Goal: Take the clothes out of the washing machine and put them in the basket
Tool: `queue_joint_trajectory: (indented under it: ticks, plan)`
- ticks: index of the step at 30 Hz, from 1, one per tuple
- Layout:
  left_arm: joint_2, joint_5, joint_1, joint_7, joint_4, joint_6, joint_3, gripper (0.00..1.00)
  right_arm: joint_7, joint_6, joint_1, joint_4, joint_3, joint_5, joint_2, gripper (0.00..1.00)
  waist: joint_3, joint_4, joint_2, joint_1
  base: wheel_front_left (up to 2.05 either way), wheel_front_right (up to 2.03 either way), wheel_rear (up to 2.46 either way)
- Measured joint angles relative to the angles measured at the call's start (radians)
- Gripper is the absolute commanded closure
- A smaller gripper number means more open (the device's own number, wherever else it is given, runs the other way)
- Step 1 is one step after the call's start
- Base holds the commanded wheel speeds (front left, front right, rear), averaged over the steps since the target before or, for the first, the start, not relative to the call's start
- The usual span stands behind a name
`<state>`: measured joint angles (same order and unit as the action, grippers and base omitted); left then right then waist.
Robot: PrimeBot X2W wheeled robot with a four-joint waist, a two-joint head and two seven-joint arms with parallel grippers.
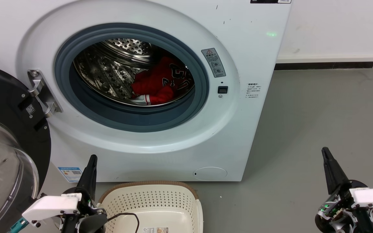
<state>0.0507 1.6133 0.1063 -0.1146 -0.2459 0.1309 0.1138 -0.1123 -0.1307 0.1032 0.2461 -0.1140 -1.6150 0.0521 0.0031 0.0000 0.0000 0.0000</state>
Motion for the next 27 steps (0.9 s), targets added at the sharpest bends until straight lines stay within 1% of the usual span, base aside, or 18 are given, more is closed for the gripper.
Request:
queue_joint_trajectory:
  ticks: [16,17,21,27]
  plan:
    - [0.0,0.0,0.0,0.0,0.0,0.0,0.0,1.0,0.0,0.0,0.0,0.0,0.0,0.0,0.0,1.0,0.0,0.0,0.0,0.0,0.0,0.0,0.0]
    - [0.0,0.0,0.0,0.0,0.0,0.0,0.0,0.0,0.0,0.0,0.0,0.0,0.0,0.0,0.0,0.0,0.0,0.0,0.0,0.0,0.0,0.0,0.0]
    - [-0.001,0.0,-0.025,0.004,-0.027,0.0,-0.008,0.0,0.004,0.0,-0.026,0.023,0.002,0.0,-0.002,0.0,0.0,0.0,0.0,0.0,0.0,0.0,0.0]
    - [-0.002,-0.013,-0.025,0.034,-0.017,0.0,-0.036,0.0,0.035,0.0,-0.032,0.006,0.015,0.016,-0.002,0.0,0.0,-0.001,0.0,0.0,0.0,0.0,0.0]
